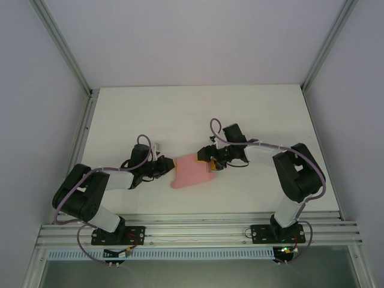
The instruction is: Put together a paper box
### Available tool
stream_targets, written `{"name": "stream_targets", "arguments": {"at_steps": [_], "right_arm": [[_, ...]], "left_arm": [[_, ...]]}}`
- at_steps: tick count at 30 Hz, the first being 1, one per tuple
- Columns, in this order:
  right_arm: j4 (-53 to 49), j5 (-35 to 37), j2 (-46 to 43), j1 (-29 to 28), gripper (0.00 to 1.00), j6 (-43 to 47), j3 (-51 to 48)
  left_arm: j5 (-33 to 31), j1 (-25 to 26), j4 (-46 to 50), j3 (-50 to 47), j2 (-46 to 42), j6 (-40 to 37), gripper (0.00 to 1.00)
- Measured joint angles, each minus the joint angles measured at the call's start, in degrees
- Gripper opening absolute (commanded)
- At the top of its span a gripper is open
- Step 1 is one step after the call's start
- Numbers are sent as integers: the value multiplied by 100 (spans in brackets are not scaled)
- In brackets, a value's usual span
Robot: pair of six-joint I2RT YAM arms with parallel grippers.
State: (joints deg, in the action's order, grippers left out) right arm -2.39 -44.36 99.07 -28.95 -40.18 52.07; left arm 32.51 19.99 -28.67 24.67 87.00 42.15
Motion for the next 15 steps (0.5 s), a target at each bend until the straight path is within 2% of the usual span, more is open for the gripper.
{"name": "stream_targets", "arguments": {"at_steps": [2, 4, 6, 7, 8, 9, 11, 15], "right_arm": [[26, -13, -81, -7, 45, -72, -24], [-44, 72, -199, -20, 37, -136, -59], [-107, 111, -273, -20, 37, -177, -66], [-131, 125, -299, -20, 37, -208, -66], [-177, 149, -330, -20, 37, -251, -63], [-229, 177, -354, -20, 37, -278, -63], [-435, 238, -374, -13, 37, -339, -13], [-1005, 332, -378, 118, 31, -632, 275]], "left_arm": [[-2, -2, 4, 0, 20, -4, 16], [-2, -4, 9, 20, 26, -17, 16], [-11, -4, 129, 144, 24, -133, 25], [-31, -4, 199, 216, 13, -199, 39], [-55, -4, 293, 304, -17, -313, 61], [-83, -4, 378, 382, -90, -455, 79], [-138, -4, 640, 562, -358, -767, 99], [-527, 184, 1482, 1106, -1281, -2004, 100]]}}
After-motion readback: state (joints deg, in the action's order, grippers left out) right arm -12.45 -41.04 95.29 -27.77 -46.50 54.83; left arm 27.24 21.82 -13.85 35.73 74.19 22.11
